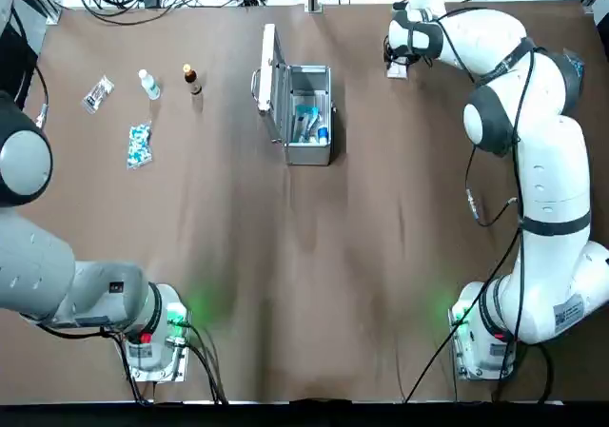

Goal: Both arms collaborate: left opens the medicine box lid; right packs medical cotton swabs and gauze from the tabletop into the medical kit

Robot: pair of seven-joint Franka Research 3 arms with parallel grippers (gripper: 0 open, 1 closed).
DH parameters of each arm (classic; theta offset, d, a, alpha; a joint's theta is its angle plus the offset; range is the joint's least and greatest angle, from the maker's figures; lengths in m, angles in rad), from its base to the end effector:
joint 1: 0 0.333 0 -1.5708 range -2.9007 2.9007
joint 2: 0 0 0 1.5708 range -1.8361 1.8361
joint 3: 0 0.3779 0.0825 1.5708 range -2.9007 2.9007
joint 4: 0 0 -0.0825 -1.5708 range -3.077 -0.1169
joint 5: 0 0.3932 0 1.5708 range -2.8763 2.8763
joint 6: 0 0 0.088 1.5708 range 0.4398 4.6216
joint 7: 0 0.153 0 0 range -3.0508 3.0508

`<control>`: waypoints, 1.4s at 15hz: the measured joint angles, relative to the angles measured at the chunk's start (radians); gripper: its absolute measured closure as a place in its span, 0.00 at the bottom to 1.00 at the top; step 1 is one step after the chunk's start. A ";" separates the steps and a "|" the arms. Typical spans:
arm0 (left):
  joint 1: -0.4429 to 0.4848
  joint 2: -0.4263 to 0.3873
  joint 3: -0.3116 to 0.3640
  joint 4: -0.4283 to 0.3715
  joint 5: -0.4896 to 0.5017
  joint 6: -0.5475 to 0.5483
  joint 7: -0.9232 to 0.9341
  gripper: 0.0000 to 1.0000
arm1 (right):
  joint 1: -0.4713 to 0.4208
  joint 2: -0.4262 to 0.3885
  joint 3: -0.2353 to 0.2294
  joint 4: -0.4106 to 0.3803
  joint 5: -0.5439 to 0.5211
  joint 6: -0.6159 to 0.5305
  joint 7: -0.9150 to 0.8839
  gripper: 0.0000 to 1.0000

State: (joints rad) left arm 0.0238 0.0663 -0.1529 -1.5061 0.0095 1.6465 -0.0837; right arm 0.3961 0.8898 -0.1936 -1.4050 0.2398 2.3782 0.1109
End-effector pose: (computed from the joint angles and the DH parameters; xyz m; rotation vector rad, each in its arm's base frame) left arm 0.5951 -0.0725 0.6408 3.1301 -0.0705 0.1165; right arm 0.7718 0.2015 0.1716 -3.0944 -0.0067 -0.1511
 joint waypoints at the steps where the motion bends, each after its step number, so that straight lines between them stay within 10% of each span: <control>1: 0.000 0.000 0.000 0.000 0.000 0.000 0.000 0.00 | 0.000 0.000 0.000 0.001 0.000 0.000 0.000 0.32; 8: 0.000 0.000 -0.001 0.000 0.000 0.000 0.000 0.00 | 0.005 -0.013 0.004 0.031 0.001 -0.094 0.002 0.73; 21: 0.000 0.001 -0.001 -0.001 0.000 0.000 0.000 0.00 | 0.329 -0.225 0.039 0.044 0.151 -0.285 0.356 0.72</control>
State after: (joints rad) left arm 0.0241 0.0670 -0.1541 -1.5069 0.0095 1.6467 -0.0837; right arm 0.7253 0.6645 -0.1544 -1.3606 0.3910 2.0931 0.4668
